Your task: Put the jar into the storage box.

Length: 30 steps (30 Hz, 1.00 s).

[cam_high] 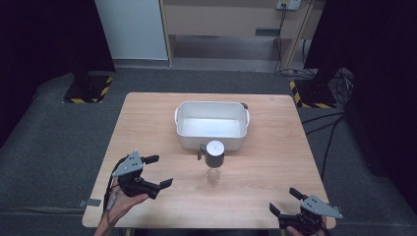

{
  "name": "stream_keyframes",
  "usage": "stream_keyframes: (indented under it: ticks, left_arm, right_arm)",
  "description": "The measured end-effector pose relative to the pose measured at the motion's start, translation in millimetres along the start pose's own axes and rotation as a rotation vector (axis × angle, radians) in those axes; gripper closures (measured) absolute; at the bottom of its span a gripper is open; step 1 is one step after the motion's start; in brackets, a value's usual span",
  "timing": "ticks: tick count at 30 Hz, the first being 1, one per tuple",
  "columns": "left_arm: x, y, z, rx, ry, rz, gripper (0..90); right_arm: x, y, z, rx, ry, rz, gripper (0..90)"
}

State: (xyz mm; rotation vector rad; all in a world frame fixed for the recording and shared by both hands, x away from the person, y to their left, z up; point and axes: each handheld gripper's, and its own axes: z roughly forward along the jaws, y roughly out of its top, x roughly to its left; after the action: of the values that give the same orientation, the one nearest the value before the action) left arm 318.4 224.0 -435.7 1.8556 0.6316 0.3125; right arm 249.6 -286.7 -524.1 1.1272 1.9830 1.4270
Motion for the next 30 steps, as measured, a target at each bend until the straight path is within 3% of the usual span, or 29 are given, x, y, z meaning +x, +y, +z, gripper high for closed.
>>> stream_keyframes:
  ticks: [21, 30]
  left_arm:
    - [-9.1, 48.1, 43.2, 0.026, -0.079, 0.09, 3.3]
    - [-7.8, 66.0, 63.6, 0.04, -0.108, 0.094, 3.4]
  right_arm:
    - [-0.4, -0.1, -0.3, -0.002, 0.001, -0.001, 3.1]
    - [-0.3, -0.1, -0.3, -0.001, 0.002, -0.002, 3.1]
